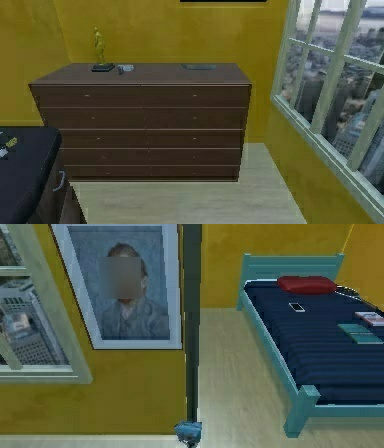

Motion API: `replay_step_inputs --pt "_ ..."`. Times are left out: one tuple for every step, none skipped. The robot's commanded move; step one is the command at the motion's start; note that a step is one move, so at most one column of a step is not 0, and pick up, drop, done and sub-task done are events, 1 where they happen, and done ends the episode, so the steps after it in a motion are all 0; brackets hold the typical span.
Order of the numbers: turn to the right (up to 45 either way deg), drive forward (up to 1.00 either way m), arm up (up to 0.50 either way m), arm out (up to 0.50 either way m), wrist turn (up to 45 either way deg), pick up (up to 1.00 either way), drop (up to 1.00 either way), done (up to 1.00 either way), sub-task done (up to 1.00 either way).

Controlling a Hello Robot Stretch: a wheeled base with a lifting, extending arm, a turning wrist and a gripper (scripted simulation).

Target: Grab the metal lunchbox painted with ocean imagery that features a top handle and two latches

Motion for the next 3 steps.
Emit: replay_step_inputs --pt "0.0 0.00 0.08 0.00 0.0 0.00 0.00 0.00 0.00" --pt "0.0 0.00 0.00 0.44 0.0 0.00 0.00 0.00 0.00" --pt "0.0 0.00 0.00 0.00 45.0 0.00 0.00 0.00 0.00"
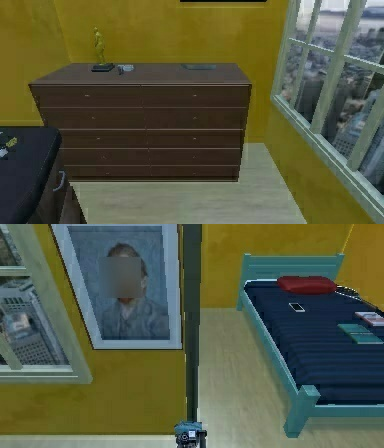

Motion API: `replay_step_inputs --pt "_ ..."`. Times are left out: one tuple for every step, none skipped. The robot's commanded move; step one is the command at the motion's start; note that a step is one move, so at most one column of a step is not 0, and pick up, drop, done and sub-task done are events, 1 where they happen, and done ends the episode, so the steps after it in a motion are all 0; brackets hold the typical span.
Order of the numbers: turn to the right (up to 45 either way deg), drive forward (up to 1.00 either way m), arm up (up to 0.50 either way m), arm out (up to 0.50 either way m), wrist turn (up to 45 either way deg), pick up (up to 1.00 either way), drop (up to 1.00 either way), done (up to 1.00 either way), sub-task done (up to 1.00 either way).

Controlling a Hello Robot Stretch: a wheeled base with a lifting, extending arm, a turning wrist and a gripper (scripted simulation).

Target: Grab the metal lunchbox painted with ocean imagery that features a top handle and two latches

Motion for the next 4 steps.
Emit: replay_step_inputs --pt "0.0 0.00 0.00 0.00 45.0 0.00 0.00 0.00 0.00" --pt "0.0 0.00 0.00 0.00 45.0 0.00 0.00 0.00 0.00" --pt "0.0 0.00 0.00 0.00 45.0 0.00 0.00 0.00 0.00" --pt "0.0 0.00 0.00 0.00 12.0 0.00 0.00 0.00 0.00"
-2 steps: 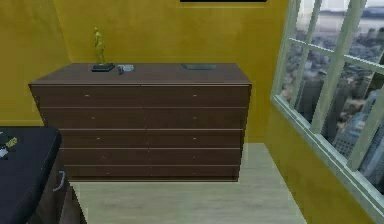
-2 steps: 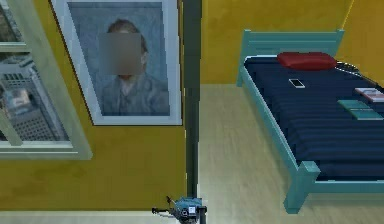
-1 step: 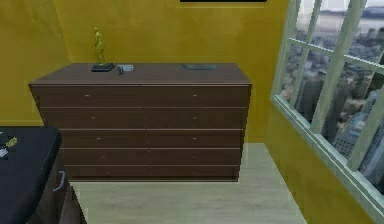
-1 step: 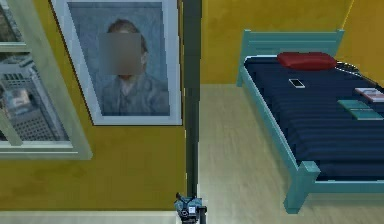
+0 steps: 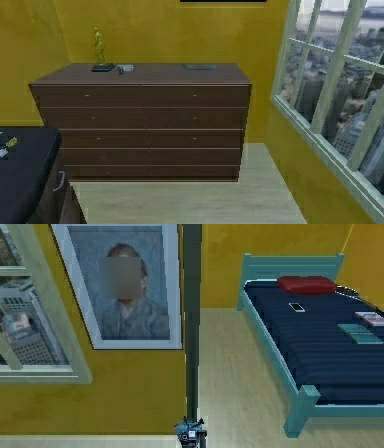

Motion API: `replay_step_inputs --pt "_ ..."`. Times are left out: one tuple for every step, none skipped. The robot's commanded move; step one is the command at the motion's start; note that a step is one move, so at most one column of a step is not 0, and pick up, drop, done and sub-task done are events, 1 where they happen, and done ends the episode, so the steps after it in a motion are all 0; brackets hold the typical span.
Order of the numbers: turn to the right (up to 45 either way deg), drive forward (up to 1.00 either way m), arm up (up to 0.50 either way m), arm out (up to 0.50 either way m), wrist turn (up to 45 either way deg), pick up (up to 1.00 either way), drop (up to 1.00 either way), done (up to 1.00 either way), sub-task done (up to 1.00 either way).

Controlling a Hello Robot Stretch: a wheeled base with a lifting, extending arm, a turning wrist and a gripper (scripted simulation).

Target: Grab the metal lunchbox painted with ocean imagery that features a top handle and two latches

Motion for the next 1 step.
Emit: replay_step_inputs --pt "0.0 0.00 -0.30 0.00 0.0 0.00 0.00 0.00 0.00"
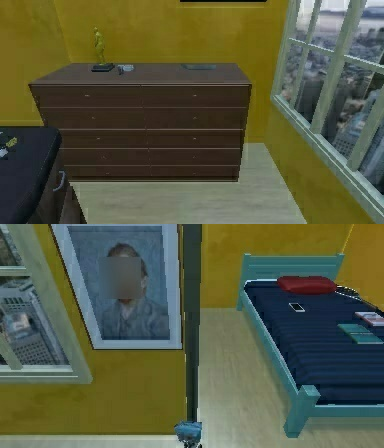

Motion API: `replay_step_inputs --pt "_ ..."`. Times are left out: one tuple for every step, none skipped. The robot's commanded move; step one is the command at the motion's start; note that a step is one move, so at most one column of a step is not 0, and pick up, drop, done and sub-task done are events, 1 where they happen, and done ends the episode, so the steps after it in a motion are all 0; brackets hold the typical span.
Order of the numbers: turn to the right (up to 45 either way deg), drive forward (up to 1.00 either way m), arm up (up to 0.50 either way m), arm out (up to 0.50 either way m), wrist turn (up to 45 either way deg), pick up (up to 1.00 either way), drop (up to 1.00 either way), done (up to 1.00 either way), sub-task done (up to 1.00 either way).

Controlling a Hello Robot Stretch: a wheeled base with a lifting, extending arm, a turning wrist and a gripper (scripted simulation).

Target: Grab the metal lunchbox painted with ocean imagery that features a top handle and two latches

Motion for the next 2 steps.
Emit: replay_step_inputs --pt "0.0 0.00 0.00 0.00 0.0 1.00 0.00 0.00 0.00" --pt "0.0 0.00 0.10 0.00 0.0 0.00 0.00 0.00 0.00"
